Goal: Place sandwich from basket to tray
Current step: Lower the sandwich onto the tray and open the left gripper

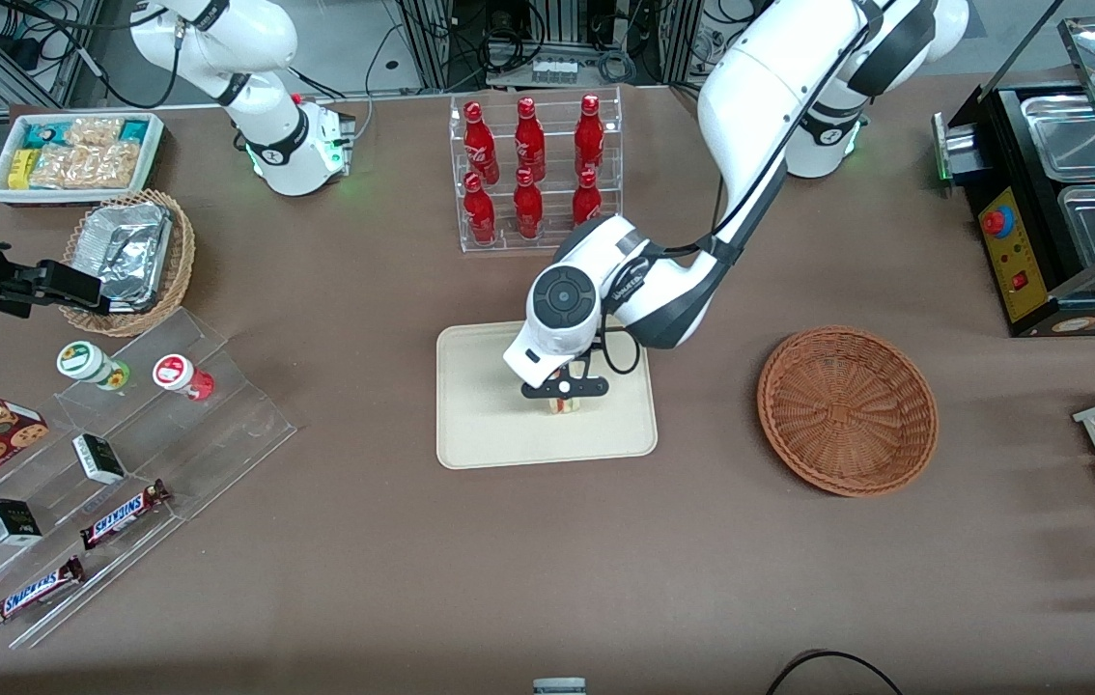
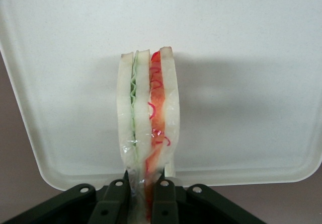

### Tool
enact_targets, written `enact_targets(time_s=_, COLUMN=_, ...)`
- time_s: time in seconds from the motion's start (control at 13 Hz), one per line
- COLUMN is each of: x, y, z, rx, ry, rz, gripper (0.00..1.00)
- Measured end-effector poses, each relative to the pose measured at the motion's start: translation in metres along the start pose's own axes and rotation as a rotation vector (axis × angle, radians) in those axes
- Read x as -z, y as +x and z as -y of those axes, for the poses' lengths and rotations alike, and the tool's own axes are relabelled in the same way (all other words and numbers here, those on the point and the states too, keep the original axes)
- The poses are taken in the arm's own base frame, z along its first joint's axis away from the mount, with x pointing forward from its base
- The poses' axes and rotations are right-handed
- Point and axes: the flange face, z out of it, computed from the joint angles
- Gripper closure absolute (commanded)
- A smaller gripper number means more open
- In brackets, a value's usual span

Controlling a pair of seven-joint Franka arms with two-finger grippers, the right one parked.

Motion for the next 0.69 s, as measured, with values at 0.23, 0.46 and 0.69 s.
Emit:
enact_targets(time_s=0.23, x=-0.004, y=0.002, z=-0.001, rx=0.003, ry=-0.009, rz=-0.006, gripper=1.00)
enact_targets(time_s=0.46, x=-0.018, y=0.006, z=-0.001, rx=0.006, ry=-0.008, rz=0.000, gripper=1.00)
enact_targets(time_s=0.69, x=-0.025, y=0.007, z=-0.001, rx=0.007, ry=-0.008, rz=0.002, gripper=1.00)
